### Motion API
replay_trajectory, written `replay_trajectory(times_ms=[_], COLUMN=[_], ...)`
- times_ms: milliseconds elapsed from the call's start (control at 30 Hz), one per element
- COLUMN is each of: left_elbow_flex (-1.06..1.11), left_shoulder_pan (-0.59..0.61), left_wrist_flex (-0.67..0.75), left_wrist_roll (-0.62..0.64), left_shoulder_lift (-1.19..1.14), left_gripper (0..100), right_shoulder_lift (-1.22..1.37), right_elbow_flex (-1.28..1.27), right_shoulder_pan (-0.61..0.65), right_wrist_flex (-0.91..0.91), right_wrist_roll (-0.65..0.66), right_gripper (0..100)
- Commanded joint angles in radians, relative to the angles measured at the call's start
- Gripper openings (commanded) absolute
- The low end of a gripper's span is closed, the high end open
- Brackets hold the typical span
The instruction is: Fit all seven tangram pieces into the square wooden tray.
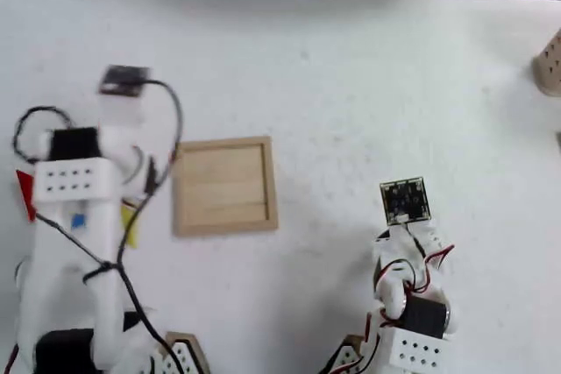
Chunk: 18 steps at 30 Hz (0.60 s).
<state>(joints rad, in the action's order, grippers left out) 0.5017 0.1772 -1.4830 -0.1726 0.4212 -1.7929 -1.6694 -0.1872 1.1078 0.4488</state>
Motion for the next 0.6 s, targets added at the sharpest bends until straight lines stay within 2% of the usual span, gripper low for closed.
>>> replay_trajectory(times_ms=[0, 133, 367, 433, 567], left_elbow_flex=[-0.011, 0.003, 0.285, 0.364, 0.377], left_shoulder_pan=[-0.213, -0.275, -0.265, -0.277, -0.252], left_wrist_flex=[0.11, 0.253, 0.66, 0.772, 0.822], left_wrist_roll=[-0.005, 0.025, 0.316, 0.351, 0.356], left_shoulder_lift=[0.045, 0.044, 0.044, 0.045, 0.044], left_gripper=[3, 3, 3, 3, 14], right_shoulder_lift=[-0.007, -0.007, -0.007, -0.007, -0.007], right_elbow_flex=[0.0, 0.002, 0.002, 0.0, 0.0], right_shoulder_pan=[-0.01, -0.012, -0.004, -0.004, -0.002], right_wrist_flex=[0.007, 0.025, 0.024, 0.022, 0.024], right_wrist_roll=[0.011, 0.011, 0.011, 0.011, 0.011], right_gripper=[1.8, 1.8, 1.8, 1.8, 1.8])
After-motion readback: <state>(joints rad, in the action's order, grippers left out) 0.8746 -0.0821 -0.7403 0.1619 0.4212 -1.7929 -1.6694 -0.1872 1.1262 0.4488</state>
